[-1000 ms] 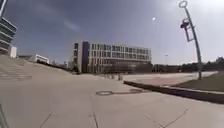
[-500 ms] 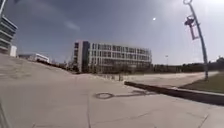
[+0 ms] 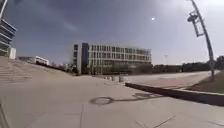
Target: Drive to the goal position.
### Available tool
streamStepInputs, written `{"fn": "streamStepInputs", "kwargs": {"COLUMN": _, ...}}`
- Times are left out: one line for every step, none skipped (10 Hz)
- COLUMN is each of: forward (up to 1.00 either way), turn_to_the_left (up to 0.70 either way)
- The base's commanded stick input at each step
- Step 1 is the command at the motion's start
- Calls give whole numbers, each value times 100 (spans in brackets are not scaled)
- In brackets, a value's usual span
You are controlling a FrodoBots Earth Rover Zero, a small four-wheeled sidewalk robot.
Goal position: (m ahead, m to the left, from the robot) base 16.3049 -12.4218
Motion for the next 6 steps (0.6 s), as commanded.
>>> {"fn": "streamStepInputs", "kwargs": {"forward": 70, "turn_to_the_left": 1}}
{"fn": "streamStepInputs", "kwargs": {"forward": 70, "turn_to_the_left": 3}}
{"fn": "streamStepInputs", "kwargs": {"forward": 70, "turn_to_the_left": 33}}
{"fn": "streamStepInputs", "kwargs": {"forward": 70, "turn_to_the_left": 35}}
{"fn": "streamStepInputs", "kwargs": {"forward": 70, "turn_to_the_left": 35}}
{"fn": "streamStepInputs", "kwargs": {"forward": 70, "turn_to_the_left": 35}}
